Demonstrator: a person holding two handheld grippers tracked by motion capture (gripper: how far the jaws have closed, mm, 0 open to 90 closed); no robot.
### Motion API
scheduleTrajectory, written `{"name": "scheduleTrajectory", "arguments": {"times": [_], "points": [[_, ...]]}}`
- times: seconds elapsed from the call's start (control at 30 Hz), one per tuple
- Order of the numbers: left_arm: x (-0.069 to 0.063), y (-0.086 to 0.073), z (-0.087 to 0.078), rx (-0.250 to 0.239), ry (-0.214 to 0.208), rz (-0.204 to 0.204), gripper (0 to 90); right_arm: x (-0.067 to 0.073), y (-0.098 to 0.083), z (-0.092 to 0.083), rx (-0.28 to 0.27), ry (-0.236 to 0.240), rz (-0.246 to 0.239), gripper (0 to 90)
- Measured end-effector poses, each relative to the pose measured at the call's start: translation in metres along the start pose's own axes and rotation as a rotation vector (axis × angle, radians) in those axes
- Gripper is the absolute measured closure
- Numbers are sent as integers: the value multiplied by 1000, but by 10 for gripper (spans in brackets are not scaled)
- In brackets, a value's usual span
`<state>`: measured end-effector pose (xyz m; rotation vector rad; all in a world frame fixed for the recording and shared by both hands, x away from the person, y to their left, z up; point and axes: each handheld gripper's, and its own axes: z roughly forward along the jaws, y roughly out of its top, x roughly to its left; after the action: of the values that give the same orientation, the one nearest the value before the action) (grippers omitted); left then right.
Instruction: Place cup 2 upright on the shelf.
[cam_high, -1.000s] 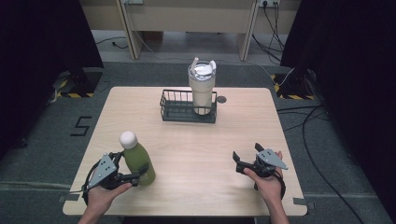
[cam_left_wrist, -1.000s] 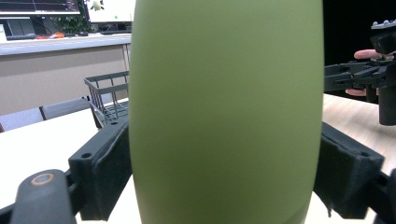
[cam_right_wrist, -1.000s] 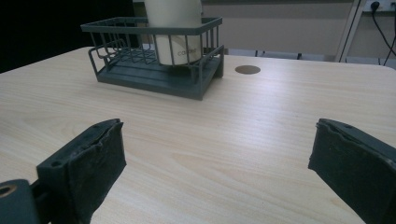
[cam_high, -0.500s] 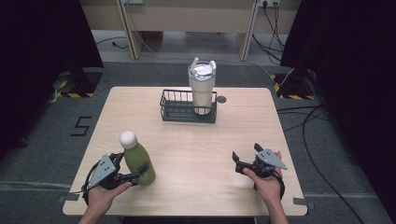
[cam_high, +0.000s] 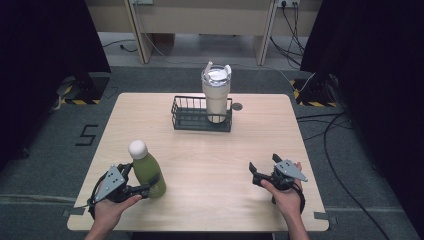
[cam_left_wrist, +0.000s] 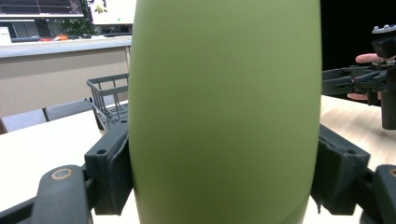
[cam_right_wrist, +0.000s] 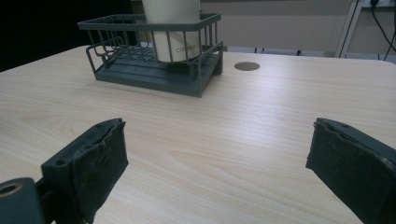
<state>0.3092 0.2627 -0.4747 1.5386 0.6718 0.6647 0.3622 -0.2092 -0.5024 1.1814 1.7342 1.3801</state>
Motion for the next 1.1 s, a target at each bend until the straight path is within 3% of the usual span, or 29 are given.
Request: {"name": "scheduleTrajectory", "arguments": {"times": [0.53, 1.1], "points": [[6, 20, 8, -50, 16, 10, 211, -1, 0, 0, -1, -2, 3, 52], [21, 42, 35, -92, 41, 13, 211, -1, -1, 0, 2, -2, 12, 58]]}}
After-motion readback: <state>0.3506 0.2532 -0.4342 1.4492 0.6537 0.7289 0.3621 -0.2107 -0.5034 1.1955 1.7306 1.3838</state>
